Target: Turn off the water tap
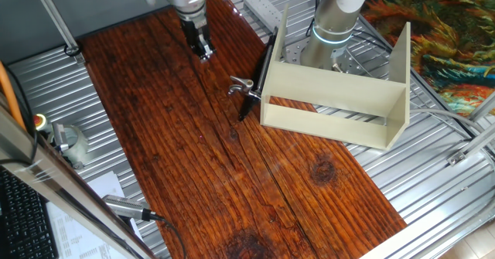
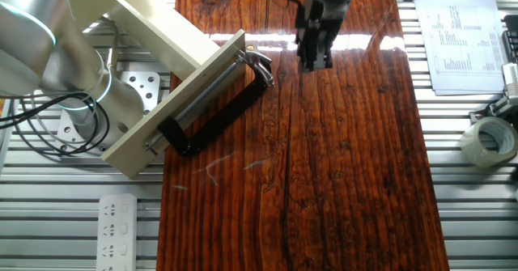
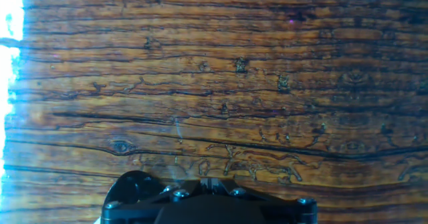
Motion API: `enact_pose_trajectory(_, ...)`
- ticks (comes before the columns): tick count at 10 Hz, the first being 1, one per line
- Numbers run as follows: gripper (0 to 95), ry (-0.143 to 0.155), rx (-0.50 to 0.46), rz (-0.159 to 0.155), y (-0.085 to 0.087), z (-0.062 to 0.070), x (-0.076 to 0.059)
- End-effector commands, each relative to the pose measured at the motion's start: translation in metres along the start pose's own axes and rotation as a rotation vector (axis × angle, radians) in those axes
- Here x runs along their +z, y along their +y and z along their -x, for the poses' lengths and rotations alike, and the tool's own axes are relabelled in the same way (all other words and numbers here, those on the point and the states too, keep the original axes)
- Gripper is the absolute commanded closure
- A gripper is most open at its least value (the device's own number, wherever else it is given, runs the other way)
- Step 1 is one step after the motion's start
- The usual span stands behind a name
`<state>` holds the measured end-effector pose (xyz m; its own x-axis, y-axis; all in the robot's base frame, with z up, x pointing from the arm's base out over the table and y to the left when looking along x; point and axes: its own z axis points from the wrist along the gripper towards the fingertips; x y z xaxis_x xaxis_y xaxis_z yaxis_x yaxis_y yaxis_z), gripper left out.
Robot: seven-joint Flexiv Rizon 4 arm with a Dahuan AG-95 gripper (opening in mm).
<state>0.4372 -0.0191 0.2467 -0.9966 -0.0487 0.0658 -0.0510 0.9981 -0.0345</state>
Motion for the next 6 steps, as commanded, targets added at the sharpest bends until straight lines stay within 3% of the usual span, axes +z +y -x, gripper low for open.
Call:
enact_pose_trajectory(1, 95.0, -0.001, 0.039, -0.011, -0.004, -0.001, 0.001)
enact_pose_trajectory(6, 95.0, -0.015, 0.047, -0.009, -0.015, -0.005, 0.002)
